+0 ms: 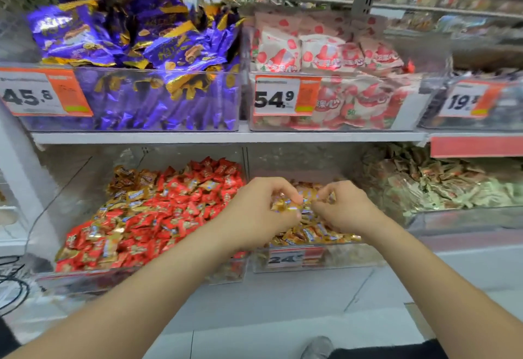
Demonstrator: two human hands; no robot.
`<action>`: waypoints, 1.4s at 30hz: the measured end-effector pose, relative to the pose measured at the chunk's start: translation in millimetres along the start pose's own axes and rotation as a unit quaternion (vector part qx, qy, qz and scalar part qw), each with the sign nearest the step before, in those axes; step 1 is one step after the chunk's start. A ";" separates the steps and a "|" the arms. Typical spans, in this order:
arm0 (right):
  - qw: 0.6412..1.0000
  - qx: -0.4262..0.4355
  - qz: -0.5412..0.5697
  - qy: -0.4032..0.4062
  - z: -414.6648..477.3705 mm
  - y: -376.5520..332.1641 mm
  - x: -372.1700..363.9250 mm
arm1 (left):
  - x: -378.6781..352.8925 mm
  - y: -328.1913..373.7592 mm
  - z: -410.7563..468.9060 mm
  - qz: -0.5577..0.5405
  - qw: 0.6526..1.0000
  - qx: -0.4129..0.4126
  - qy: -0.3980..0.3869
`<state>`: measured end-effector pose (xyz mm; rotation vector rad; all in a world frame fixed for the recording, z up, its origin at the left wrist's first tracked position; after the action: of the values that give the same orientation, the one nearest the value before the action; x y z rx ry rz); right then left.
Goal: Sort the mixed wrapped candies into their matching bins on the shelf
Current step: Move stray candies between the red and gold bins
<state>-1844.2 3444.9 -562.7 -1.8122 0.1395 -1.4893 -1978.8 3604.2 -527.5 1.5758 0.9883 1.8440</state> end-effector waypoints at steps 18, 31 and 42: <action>0.983 0.185 0.001 -0.022 5.3 -32.6 12.8 | 12.7 -19.9 -25.8 0.256 0.943 -0.212 -0.015; 0.806 0.464 -0.347 -0.119 -39.4 -143.4 -105.9 | 76.2 -110.6 -44.1 0.357 0.928 -0.092 -0.053; 0.926 0.371 -0.068 -0.029 -12.4 -158.0 -78.6 | 112.1 -107.7 -49.5 0.322 0.942 -0.091 -0.004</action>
<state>-1938.4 3590.6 -527.7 -1.2521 -0.5277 -1.3239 -2056.5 3746.1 -548.6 1.9293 0.2779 2.2592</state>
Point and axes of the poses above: each hand's wrist, its own z-axis towards the middle knuckle, its own x-axis out of the back of the hand, y = z × x, the point moved 5 cm from there along z, towards the middle knuckle, and after that the axes turned 6 degrees about x, right-handed, at the moved point
